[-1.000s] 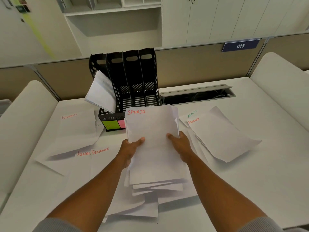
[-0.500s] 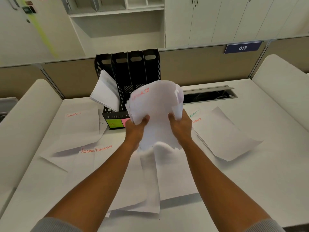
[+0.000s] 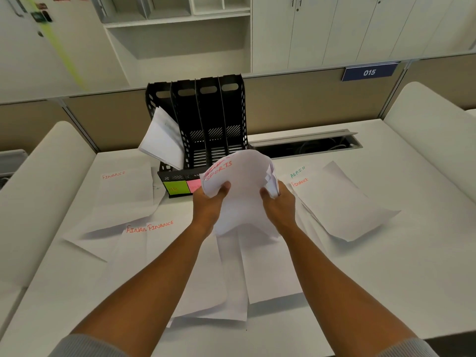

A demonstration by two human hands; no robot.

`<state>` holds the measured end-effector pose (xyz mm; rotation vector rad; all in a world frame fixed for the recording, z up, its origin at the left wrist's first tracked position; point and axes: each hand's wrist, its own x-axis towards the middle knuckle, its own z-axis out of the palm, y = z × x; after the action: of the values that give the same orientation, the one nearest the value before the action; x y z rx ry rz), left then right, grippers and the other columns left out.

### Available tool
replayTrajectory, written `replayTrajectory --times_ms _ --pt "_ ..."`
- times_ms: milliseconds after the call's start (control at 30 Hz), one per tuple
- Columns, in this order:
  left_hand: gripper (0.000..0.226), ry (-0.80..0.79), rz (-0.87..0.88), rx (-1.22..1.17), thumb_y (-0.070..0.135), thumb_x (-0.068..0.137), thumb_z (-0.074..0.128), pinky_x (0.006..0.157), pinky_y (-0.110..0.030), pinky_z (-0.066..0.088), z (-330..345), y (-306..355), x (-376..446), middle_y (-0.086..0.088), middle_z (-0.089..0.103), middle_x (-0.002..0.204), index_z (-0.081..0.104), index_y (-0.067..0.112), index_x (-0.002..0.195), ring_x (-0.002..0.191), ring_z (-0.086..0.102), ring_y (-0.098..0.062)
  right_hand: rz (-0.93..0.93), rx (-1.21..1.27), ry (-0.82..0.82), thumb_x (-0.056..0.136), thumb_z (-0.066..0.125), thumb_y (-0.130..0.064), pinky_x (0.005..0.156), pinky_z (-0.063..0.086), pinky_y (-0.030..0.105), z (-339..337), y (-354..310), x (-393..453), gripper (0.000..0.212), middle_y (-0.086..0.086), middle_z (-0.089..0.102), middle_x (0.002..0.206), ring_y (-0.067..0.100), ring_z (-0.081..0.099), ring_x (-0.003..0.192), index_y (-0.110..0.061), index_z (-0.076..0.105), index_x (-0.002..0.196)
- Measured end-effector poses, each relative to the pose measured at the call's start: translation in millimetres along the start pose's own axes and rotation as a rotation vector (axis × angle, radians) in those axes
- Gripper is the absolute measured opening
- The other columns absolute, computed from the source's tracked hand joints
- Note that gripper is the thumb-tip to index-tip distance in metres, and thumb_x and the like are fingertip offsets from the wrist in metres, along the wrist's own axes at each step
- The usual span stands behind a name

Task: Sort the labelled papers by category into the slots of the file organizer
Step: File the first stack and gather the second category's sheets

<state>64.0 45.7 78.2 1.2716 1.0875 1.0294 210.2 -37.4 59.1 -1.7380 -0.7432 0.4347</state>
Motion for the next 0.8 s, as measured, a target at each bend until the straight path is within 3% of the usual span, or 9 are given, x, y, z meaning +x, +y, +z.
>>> replayTrajectory --times_ms 67,200,300,367,533,633,800 --pt "0.042 0.001 0.004 0.013 0.036 0.080 0.076 0.057 -0.012 0.053 -1 0 -1 0.014 0.062 0.097 0.053 0.037 0.115 0.090 0.061 -0.012 -0.008 0.015 0.008 0.088 0.064 -0.036 0.083 0.057 0.037 -1 0 -2 0.016 -0.012 0.059 0.086 0.010 0.060 0.077 -0.030 0.052 0.097" --pt "0.052 -0.011 0.026 -0.041 0.047 0.073 0.077 0.061 -0.016 0.057 0 4 -3 0.006 0.066 0.104 0.057 0.032 0.119 0.097 0.064 -0.018 -0.034 0.049 0.018 0.088 0.064 -0.037 0.080 0.055 0.031 -3 -10 -3 0.019 -0.011 0.059 0.092 0.011 0.060 0.081 -0.032 0.051 0.101" --pt "0.050 -0.008 0.030 -0.131 0.056 0.067 0.075 0.072 -0.026 0.059 2 9 -5 0.005 0.069 0.106 0.063 0.035 0.110 0.101 0.066 -0.018 -0.032 0.047 -0.006 0.087 0.065 -0.038 0.069 0.050 0.015 -7 -12 -8 0.024 -0.010 0.058 0.094 0.010 0.060 0.080 -0.031 0.050 0.104" --pt "0.052 0.016 0.024 -0.188 0.058 0.070 0.071 0.079 -0.033 0.059 2 14 -6 0.000 0.070 0.107 0.065 0.028 0.112 0.102 0.067 -0.019 -0.043 0.041 -0.012 0.087 0.064 -0.039 0.061 0.045 0.006 -9 -11 -11 0.021 -0.015 0.057 0.089 0.003 0.058 0.075 -0.032 0.050 0.101" --pt "0.035 0.098 0.037 -0.254 0.052 0.086 0.061 0.060 -0.022 0.055 5 33 1 0.001 0.073 0.088 0.064 0.018 0.095 0.078 0.071 -0.010 -0.056 0.037 -0.025 0.087 0.063 -0.042 0.056 0.044 0.006 -9 -11 -13 0.019 -0.023 0.055 0.084 0.000 0.058 0.074 -0.035 0.050 0.099" --pt "0.032 0.141 0.029 -0.232 0.049 0.091 0.056 0.058 -0.022 0.054 8 40 3 0.002 0.072 0.080 0.065 0.019 0.085 0.071 0.070 -0.009 -0.064 0.029 -0.029 0.087 0.063 -0.043 0.054 0.043 0.003 -9 -9 -14 0.020 -0.020 0.056 0.087 -0.002 0.057 0.072 -0.037 0.049 0.100" --pt "0.035 0.163 -0.002 -0.236 0.040 0.095 0.045 0.062 -0.030 0.049 7 47 6 -0.007 0.064 0.078 0.059 0.011 0.082 0.072 0.063 -0.019 -0.025 0.001 -0.061 0.086 0.065 -0.042 0.067 0.045 0.011 -8 1 -16 0.023 -0.016 0.057 0.089 -0.002 0.056 0.073 -0.034 0.052 0.102"
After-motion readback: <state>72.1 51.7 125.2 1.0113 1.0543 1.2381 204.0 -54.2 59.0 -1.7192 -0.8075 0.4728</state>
